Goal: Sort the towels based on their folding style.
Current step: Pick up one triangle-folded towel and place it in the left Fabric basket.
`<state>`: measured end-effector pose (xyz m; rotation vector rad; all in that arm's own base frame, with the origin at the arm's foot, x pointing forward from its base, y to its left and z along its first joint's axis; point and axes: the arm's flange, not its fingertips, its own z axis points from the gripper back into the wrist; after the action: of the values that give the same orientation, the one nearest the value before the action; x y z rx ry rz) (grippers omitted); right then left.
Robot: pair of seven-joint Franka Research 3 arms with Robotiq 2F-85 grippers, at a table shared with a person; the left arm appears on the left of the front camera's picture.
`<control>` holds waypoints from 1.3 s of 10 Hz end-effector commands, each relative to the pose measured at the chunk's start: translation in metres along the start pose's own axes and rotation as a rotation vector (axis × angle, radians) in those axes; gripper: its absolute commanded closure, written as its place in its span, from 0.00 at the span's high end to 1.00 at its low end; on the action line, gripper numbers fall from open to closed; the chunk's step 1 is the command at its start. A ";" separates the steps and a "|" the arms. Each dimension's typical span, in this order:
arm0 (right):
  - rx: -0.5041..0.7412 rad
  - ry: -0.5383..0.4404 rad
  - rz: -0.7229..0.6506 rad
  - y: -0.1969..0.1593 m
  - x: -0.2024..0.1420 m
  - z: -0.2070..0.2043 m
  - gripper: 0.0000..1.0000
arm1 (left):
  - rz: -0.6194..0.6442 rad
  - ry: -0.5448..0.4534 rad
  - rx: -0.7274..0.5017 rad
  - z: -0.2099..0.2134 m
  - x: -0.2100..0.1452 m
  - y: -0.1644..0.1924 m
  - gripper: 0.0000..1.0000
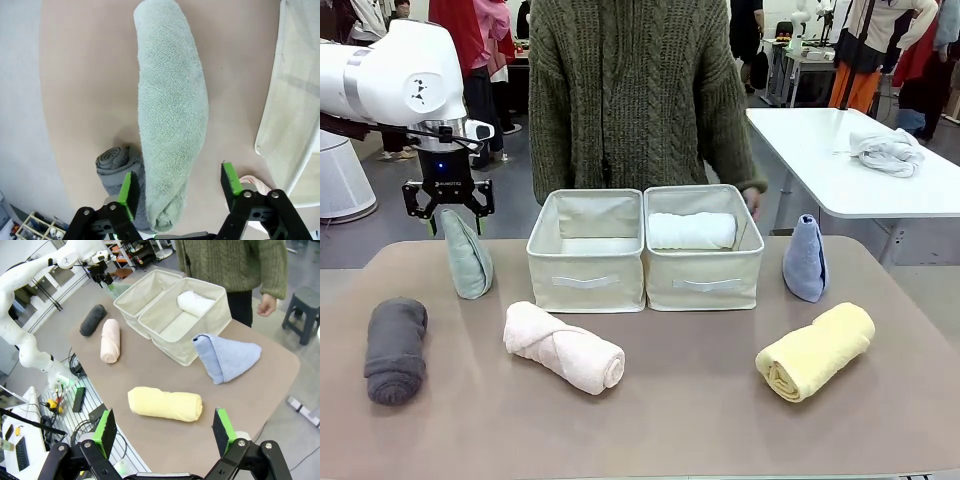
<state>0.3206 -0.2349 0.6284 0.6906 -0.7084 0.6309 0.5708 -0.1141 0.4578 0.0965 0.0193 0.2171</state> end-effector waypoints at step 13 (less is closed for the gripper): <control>0.010 -0.010 0.018 0.000 0.000 0.000 1.00 | -0.151 -0.020 0.114 0.119 -0.082 0.072 0.00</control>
<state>0.3208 -0.2347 0.6281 0.6912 -0.7073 0.6313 0.5256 -0.0926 0.5323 0.1512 0.0323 0.1403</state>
